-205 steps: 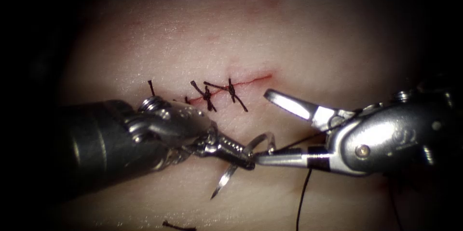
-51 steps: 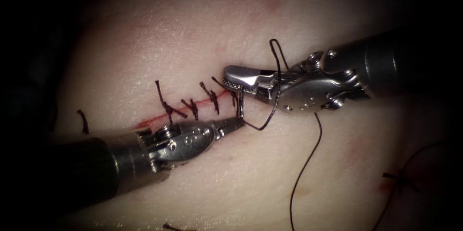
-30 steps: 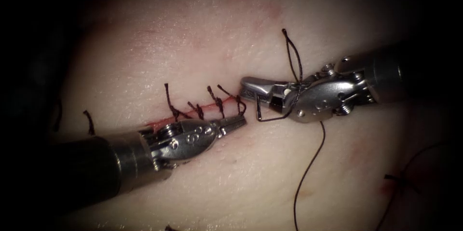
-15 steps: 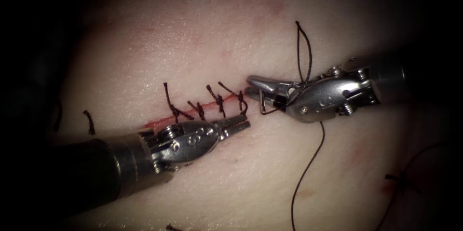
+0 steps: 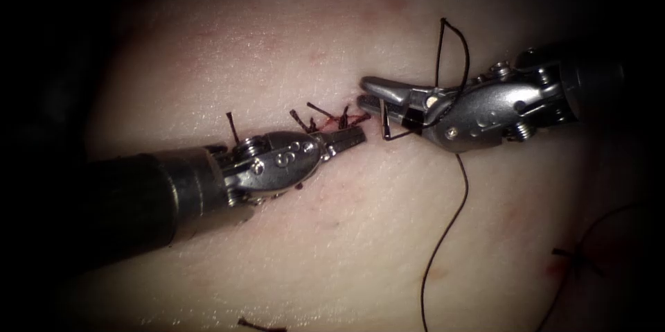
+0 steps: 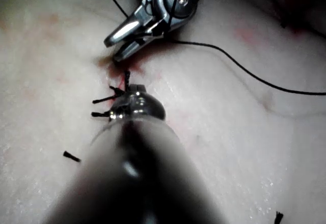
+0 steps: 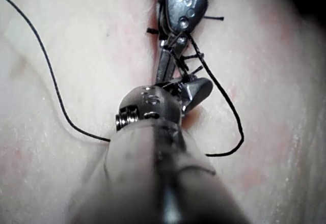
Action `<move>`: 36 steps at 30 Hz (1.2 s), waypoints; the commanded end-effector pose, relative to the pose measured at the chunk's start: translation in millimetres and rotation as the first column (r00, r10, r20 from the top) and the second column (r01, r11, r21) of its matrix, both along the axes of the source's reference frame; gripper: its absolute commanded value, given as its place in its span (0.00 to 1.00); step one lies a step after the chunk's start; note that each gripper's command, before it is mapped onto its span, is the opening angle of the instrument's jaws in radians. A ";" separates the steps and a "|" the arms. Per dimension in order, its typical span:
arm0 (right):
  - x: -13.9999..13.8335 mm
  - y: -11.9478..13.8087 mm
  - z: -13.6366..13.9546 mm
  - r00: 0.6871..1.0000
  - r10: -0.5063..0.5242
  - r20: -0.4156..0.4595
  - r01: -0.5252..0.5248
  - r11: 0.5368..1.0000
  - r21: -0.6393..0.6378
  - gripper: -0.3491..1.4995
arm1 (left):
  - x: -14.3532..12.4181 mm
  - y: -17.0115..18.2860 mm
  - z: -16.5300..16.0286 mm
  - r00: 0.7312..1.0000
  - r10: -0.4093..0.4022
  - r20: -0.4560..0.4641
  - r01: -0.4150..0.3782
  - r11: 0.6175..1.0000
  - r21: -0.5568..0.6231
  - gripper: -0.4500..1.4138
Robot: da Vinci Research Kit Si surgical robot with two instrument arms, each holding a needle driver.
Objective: Wound Closure
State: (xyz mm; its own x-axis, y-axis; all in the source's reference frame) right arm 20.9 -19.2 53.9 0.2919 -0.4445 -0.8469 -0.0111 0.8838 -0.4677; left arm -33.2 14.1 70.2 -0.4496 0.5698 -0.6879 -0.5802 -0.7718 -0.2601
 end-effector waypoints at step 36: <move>1.1 1.0 -3.2 0.995 -0.063 -0.081 0.050 0.987 -0.152 0.00 | -1.0 -3.8 5.5 1.000 0.020 0.009 -0.020 1.000 0.012 0.20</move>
State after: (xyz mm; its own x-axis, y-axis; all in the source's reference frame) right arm 21.3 -17.8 50.3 0.1936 -0.5832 -0.7890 -0.0079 0.8032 -0.5956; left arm -33.7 10.3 75.2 -0.4548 0.5694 -0.6848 -0.5629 -0.7796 -0.2745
